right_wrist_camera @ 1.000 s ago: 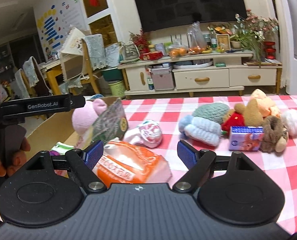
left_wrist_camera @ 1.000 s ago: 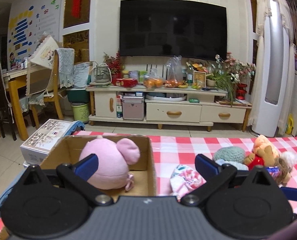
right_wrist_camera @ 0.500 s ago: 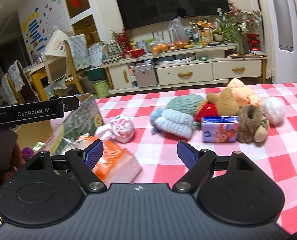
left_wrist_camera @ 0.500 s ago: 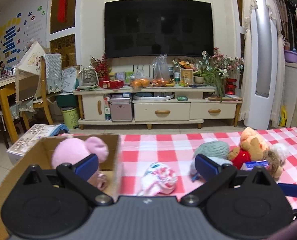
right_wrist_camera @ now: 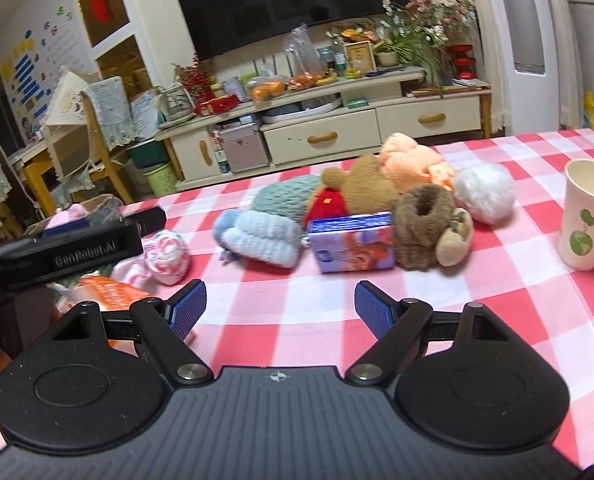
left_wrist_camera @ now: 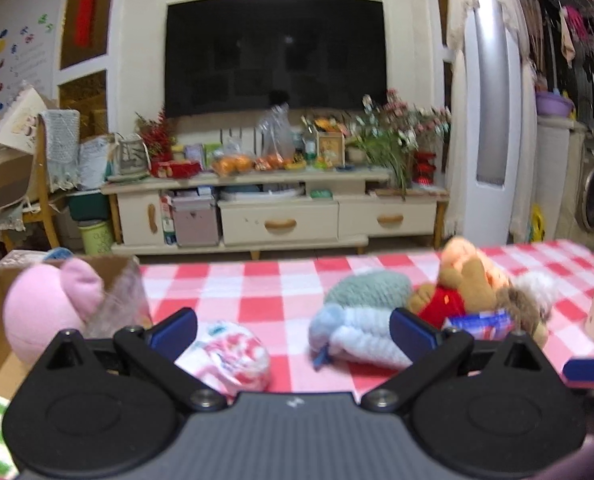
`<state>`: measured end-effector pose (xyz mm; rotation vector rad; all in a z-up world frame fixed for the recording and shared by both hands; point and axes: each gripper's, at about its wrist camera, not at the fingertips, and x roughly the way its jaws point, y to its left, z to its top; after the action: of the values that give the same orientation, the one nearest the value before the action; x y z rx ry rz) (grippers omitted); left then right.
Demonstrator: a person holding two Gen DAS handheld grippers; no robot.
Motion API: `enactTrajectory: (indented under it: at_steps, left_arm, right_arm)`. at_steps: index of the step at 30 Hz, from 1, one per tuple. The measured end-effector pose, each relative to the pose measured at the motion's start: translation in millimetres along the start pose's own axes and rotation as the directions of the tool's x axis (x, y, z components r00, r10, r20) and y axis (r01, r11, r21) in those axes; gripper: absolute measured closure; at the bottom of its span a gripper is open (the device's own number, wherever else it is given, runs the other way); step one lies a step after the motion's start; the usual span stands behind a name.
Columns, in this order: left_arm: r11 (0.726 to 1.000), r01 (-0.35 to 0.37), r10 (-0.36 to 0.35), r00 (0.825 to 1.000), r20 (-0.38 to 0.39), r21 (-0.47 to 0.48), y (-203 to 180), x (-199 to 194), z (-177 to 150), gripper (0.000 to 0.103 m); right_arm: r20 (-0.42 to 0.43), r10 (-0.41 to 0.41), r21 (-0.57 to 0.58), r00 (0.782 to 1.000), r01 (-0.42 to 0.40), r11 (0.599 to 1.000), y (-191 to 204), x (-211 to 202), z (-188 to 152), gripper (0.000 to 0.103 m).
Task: Organize soft objects
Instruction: 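Move both open tools back over the remaining toys on the table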
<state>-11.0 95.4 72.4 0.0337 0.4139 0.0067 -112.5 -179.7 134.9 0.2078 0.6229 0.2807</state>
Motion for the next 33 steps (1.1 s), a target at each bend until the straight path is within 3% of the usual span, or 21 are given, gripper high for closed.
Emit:
enactTrajectory:
  at_steps: [4, 9, 14, 17, 19, 21, 25, 33]
  left_arm:
    - [0.996, -0.003, 0.003, 1.0, 0.008, 0.091, -13, 1, -8, 0.001]
    - [0.982, 0.05, -0.057, 0.998, 0.033, 0.182, -29, -6, -11, 0.001]
    - [0.961, 0.085, -0.087, 0.996, -0.003, 0.265, -34, -4, -15, 0.002]
    - [0.962, 0.119, -0.109, 0.993, -0.052, 0.247, -28, -3, -10, 0.001]
    - [0.974, 0.132, -0.122, 0.991, -0.061, 0.186, -22, -4, -4, 0.001]
    - [0.982, 0.155, -0.15, 0.987, -0.049, 0.109, -16, -8, 4, 0.001]
    - [0.987, 0.147, -0.146, 0.989, -0.016, 0.059, -17, -12, 13, 0.001]
    - [0.994, 0.08, -0.08, 0.997, -0.003, 0.079, -32, -9, 19, 0.001]
  right_arm:
    - [-0.001, -0.031, 0.004, 1.0, 0.031, 1.0, -11, -1, -2, 0.001]
    - [-0.001, -0.058, 0.035, 0.998, 0.058, 0.998, -23, 0, -3, 0.001]
    - [0.008, -0.093, 0.048, 0.996, 0.092, 0.995, -29, 3, -5, 0.0]
    - [0.022, -0.125, 0.043, 0.992, 0.124, 0.991, -32, 7, -5, 0.0]
    - [0.026, -0.148, 0.038, 0.989, 0.147, 0.988, -37, 9, -3, 0.0]
    - [0.033, -0.165, 0.034, 0.986, 0.164, 0.986, -39, 12, 0, 0.0]
    - [0.032, -0.188, 0.041, 0.982, 0.187, 0.981, -42, 20, 3, 0.0]
    - [0.015, -0.176, 0.089, 0.984, 0.174, 0.981, -57, 35, 11, 0.0]
